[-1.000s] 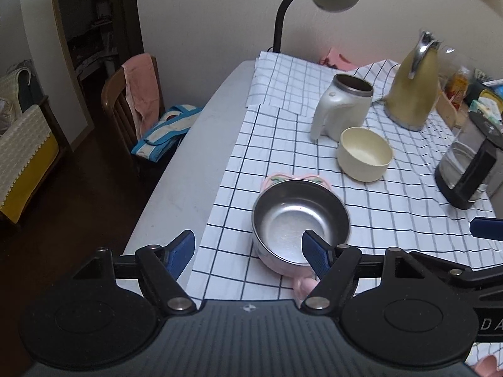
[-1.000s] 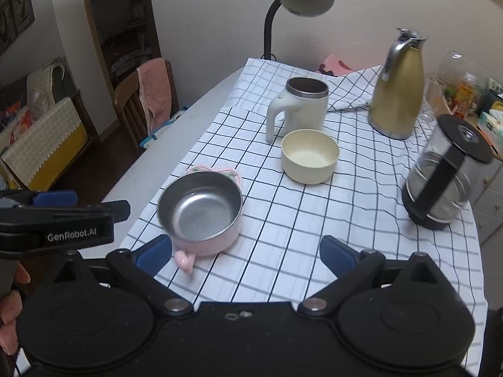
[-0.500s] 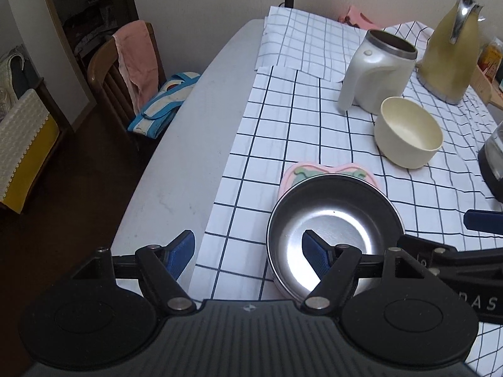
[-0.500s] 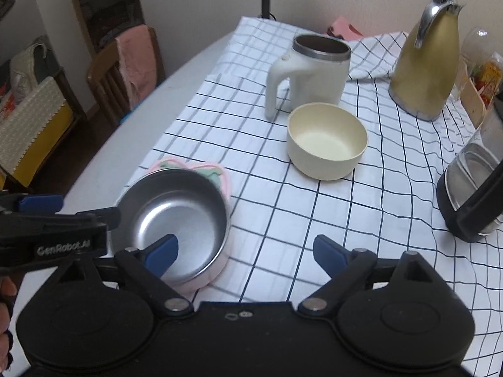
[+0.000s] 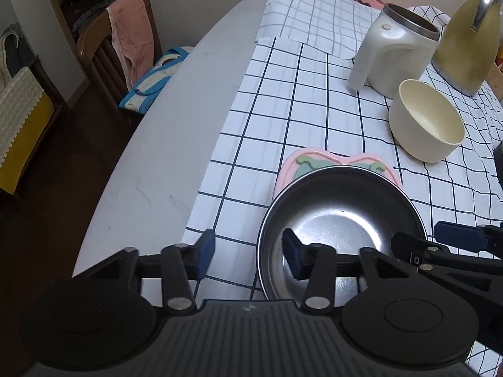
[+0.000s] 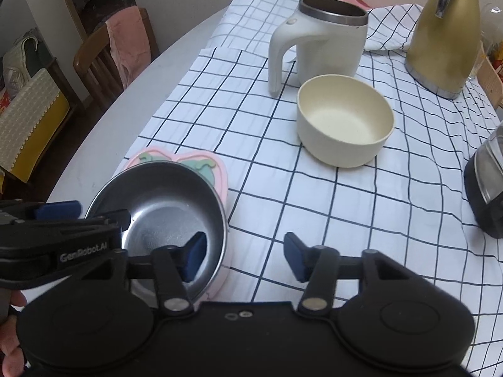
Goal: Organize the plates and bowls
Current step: 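Move both tools to the pink pot and close on its rim, then lift the pink pot and lower it into the steel bowl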
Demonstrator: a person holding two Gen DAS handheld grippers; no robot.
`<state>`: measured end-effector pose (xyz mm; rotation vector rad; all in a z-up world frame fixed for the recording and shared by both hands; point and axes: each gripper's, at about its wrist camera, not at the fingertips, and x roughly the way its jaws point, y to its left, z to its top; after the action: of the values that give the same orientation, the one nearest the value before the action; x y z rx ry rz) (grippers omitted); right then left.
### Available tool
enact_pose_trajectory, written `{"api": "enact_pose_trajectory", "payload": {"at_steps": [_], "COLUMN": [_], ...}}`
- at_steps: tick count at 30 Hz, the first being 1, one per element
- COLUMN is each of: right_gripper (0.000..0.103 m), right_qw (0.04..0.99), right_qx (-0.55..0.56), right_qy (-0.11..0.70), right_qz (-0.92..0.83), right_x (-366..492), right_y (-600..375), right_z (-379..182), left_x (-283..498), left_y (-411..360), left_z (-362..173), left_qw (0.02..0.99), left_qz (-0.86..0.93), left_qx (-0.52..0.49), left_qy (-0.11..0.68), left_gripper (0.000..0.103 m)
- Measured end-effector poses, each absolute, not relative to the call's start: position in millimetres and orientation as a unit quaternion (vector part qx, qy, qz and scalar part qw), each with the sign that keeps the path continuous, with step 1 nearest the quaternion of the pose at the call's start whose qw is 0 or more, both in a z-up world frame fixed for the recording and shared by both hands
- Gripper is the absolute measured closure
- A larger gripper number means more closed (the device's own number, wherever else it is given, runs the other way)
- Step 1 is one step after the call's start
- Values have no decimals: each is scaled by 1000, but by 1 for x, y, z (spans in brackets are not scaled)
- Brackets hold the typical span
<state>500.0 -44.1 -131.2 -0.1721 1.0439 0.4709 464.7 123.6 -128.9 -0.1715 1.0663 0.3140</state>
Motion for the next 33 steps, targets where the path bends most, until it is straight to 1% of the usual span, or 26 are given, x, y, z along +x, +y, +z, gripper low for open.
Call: {"api": "enact_pose_trajectory", "payload": {"at_steps": [1,2,4,6,8,9,10,11,16,24,33], "right_gripper": [58,60,74,79,83,88,93,95,97,97,97], "right_qw": [838,836,833,832,832,832,832,832,839,841,842], "right_qx": [-80,-78,-76,-73,-71,-70,-68,-64,-70,-72,-59], "right_qy": [493,494,499,499,497,496,496,496,486,487,488], "right_qz": [223,225,227,231,234,236,240,242,234,226,222], "right_x": [500,500,501,500,498,497,496,495,489,472,434], "right_y": [-43,-42,-41,-41,-40,-40,-40,-39,-38,-44,-63], "right_z": [-132,-132,-133,-133,-132,-132,-130,-129,-123,-115,-99], "left_x": [465,465,464,463,463,462,462,462,455,430,387], "left_y": [124,123,123,121,118,117,115,114,109,99,83], "left_z": [-130,-130,-130,-129,-127,-127,-127,-126,-123,-120,-96], "left_qw": [845,843,843,843,843,844,844,843,847,846,854], "left_qz": [150,149,148,142,143,141,141,143,143,137,119], "left_qx": [-82,-82,-86,-87,-83,-82,-80,-77,-66,-60,-49], "left_qy": [507,510,510,511,511,511,512,512,507,512,505], "left_gripper": [72,75,82,90,93,97,97,97,97,98,98]}}
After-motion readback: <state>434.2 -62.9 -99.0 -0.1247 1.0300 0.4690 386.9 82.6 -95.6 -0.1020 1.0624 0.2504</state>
